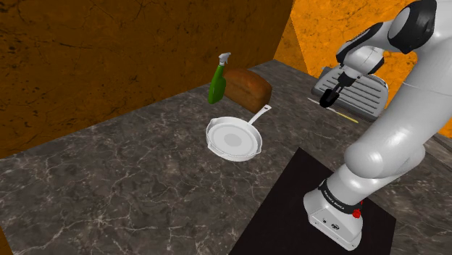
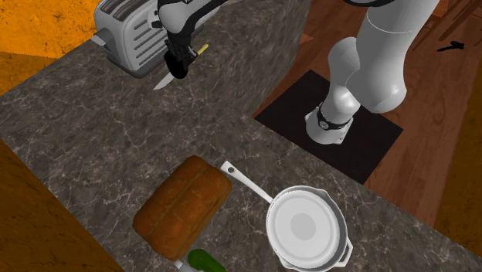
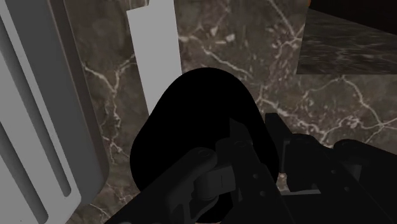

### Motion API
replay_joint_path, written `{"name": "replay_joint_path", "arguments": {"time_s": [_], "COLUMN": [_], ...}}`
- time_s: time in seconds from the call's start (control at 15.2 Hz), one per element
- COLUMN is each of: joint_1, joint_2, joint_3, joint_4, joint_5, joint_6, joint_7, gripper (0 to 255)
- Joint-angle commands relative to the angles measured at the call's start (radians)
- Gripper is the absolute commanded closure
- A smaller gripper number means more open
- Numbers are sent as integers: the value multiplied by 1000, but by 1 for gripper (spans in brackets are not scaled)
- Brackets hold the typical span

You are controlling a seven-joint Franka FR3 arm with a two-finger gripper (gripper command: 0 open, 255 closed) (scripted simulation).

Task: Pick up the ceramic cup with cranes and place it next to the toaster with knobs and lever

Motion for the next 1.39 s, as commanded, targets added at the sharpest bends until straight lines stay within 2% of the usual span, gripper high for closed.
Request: {"name": "replay_joint_path", "arguments": {"time_s": [0.0, 0.46, 0.53, 0.86, 1.12, 1.32], "joint_1": [-3, -3, -3, -3, 23, 22], "joint_2": [9, 9, 9, 9, -89, -89], "joint_3": [4, 4, 4, 4, -28, -27], "joint_4": [-7, -7, -7, -6, 25, 25], "joint_5": [11, 11, 11, 11, -92, -92], "joint_6": [13, 13, 13, 13, -83, -83], "joint_7": [-8, -8, -8, -8, 60, 60], "gripper": [255, 255, 0, 0, 0, 0]}}
